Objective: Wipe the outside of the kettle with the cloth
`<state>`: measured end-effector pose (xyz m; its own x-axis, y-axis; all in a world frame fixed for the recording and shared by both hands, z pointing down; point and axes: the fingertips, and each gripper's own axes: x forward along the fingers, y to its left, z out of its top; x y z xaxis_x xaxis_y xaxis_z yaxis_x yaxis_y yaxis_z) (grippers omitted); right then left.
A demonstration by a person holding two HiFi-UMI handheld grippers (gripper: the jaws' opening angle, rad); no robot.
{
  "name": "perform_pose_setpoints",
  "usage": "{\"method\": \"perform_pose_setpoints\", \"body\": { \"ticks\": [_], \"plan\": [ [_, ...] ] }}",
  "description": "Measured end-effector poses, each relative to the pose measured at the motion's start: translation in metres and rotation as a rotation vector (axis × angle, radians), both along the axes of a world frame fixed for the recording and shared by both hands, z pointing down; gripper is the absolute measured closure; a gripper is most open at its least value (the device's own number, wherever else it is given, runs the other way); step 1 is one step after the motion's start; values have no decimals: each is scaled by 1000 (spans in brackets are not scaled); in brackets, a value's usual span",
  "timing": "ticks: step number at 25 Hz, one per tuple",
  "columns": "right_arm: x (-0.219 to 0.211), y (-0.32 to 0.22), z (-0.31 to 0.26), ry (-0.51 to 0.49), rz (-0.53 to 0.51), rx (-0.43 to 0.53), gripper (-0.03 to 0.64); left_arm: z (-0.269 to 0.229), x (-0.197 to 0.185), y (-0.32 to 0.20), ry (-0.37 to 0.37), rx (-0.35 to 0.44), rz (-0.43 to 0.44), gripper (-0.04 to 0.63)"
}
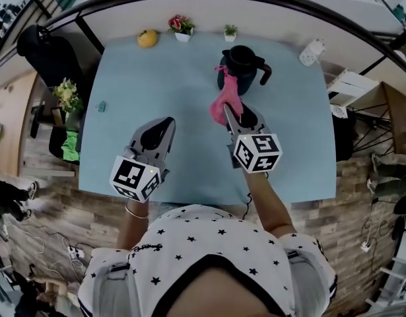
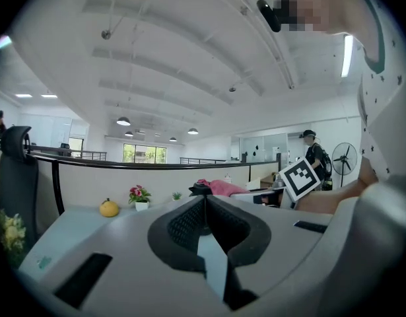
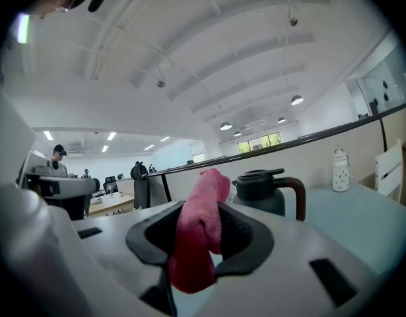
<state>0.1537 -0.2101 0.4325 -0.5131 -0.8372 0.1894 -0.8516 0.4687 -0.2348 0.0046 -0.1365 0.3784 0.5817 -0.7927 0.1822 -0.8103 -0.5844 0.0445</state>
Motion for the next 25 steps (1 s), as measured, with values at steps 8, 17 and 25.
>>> {"method": "perform_pose_setpoints", "body": {
  "ticks": [8, 17, 25],
  "plan": [
    [-25, -58, 13, 115, 59, -7, 480, -4, -31, -13, 4, 3, -19, 565],
    [-37, -113, 33, 211, 140, -50, 480, -2, -74, -26, 13, -3, -76, 565],
    [-33, -134, 43, 247, 176, -70, 482, 3, -92, -35, 43, -18, -119, 565]
  ]
}}
